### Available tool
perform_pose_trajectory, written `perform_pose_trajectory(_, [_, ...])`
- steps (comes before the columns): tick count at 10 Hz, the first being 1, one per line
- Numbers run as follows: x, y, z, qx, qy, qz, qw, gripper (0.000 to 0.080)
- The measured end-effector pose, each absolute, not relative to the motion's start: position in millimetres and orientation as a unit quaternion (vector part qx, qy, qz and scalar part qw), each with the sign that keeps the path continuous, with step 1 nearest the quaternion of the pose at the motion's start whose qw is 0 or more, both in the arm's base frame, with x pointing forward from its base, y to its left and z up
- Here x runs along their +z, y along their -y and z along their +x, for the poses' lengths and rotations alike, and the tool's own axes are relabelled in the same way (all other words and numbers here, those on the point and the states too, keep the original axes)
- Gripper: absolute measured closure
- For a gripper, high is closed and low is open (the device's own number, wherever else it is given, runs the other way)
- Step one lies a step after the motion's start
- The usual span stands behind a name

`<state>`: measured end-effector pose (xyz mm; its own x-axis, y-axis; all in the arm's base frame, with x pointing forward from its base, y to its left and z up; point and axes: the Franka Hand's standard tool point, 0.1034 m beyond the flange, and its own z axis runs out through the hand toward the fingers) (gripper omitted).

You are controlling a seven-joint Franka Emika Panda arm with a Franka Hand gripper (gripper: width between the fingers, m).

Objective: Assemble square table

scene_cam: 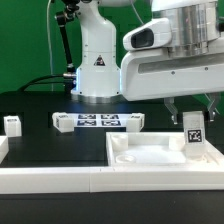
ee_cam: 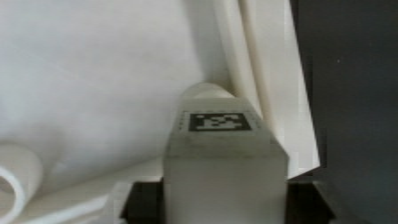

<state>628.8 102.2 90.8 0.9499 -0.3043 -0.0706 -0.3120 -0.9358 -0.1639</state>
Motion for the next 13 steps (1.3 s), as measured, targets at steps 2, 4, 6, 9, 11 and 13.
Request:
perform_pose_trajectory(2, [90.6,-110,626,0.033,-0.270,-0.959,0.080,0.0511])
perform_pose_trajectory(4, [90.4,-111,626,0.041,-0.369,-0.925,0.078,0.0509])
perform_pose_trajectory(6, [90.6,-115,626,0.051,-0.471,-0.877,0.077,0.0509])
perform_pose_trajectory(9, [90.2,-116,626,0.061,-0.573,-0.814,0.074,0.0509])
perform_pose_trajectory(11, [90.3,-117,627,0.066,-0.617,-0.781,0.074,0.0509])
perform_pose_trajectory(13, [90.5,-118,628,0.071,-0.671,-0.734,0.075,0.0509])
